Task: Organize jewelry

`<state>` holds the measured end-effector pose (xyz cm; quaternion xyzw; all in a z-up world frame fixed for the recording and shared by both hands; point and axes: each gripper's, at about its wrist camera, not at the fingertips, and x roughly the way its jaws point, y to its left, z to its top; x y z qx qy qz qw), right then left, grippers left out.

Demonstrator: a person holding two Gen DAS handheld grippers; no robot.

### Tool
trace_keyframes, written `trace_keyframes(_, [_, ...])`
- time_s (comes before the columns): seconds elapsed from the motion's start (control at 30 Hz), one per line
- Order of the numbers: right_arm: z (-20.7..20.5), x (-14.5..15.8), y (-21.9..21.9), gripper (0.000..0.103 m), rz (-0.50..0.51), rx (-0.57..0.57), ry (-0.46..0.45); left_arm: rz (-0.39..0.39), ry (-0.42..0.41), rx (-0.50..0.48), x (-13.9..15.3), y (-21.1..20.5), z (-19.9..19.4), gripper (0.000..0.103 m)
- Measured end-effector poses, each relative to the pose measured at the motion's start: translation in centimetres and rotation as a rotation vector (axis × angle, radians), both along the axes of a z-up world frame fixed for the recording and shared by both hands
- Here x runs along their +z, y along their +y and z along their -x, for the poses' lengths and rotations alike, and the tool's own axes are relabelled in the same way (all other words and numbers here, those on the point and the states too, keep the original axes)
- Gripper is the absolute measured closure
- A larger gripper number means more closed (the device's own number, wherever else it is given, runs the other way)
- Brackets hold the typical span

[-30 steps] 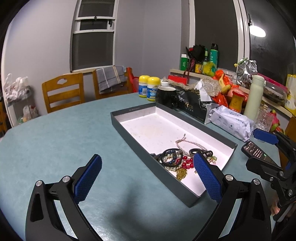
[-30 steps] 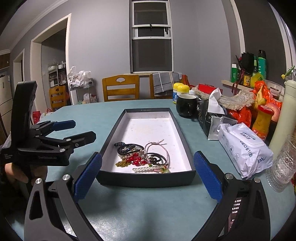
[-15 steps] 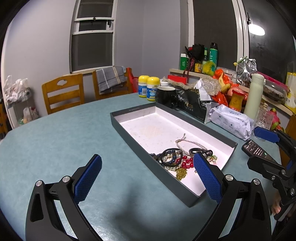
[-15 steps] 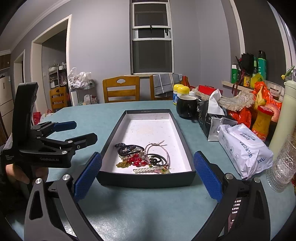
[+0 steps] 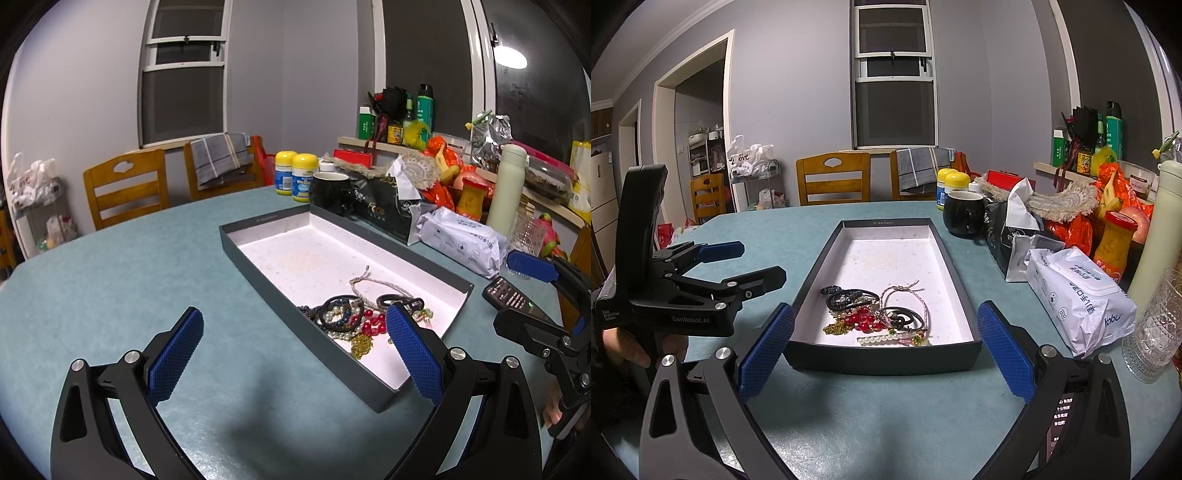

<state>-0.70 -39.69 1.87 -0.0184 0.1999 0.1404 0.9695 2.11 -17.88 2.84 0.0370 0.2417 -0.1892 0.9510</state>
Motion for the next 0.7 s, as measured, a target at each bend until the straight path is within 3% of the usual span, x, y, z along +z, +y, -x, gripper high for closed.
trace_keyframes(0.43, [0.0,-0.1,-0.1,0.005,0.0,0.0,0.0,-0.01,-0.006,-0.005,0.0,-0.3,0.1,0.003])
trace_keyframes(0.7, [0.1,0.3,0.1,0.005,0.003,0.02,-0.004,0.012,0.014,0.052,0.0,0.8,-0.3,0.003])
